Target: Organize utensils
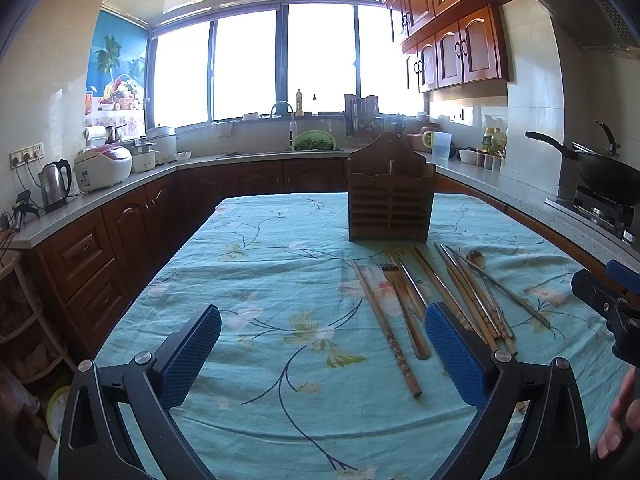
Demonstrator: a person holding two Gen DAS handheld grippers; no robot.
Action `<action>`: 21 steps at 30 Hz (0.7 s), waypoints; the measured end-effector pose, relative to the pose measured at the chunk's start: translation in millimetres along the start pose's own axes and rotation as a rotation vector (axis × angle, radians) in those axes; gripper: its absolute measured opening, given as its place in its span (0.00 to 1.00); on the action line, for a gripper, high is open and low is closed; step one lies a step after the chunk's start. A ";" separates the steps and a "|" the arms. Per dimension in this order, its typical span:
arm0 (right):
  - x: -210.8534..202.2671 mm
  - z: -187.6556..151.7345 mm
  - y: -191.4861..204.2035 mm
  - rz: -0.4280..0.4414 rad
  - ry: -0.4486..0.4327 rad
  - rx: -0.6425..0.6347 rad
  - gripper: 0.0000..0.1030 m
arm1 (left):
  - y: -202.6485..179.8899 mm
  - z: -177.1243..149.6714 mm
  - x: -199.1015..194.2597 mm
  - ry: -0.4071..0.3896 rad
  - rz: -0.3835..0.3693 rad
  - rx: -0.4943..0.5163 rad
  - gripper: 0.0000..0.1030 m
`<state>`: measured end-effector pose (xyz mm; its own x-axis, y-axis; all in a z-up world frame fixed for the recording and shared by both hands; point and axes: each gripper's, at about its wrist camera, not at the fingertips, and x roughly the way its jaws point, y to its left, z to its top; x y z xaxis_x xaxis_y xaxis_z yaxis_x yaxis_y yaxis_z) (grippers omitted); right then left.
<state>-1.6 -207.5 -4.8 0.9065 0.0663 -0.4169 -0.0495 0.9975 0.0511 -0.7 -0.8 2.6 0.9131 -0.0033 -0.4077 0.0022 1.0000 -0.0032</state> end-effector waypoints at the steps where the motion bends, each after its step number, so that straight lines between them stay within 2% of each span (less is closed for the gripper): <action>1: -0.2 0.1 -0.1 0.000 -0.001 0.000 1.00 | -0.4 -0.3 0.2 0.000 0.001 0.001 0.99; 21: -1.8 1.7 0.4 0.008 -0.002 0.009 1.00 | 0.2 -0.9 2.3 0.003 -0.001 -0.004 0.99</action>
<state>-2.5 -207.2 -2.5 0.9071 0.0745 -0.4143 -0.0533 0.9966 0.0625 1.1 -0.7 0.8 0.9117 -0.0039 -0.4108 0.0012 1.0000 -0.0068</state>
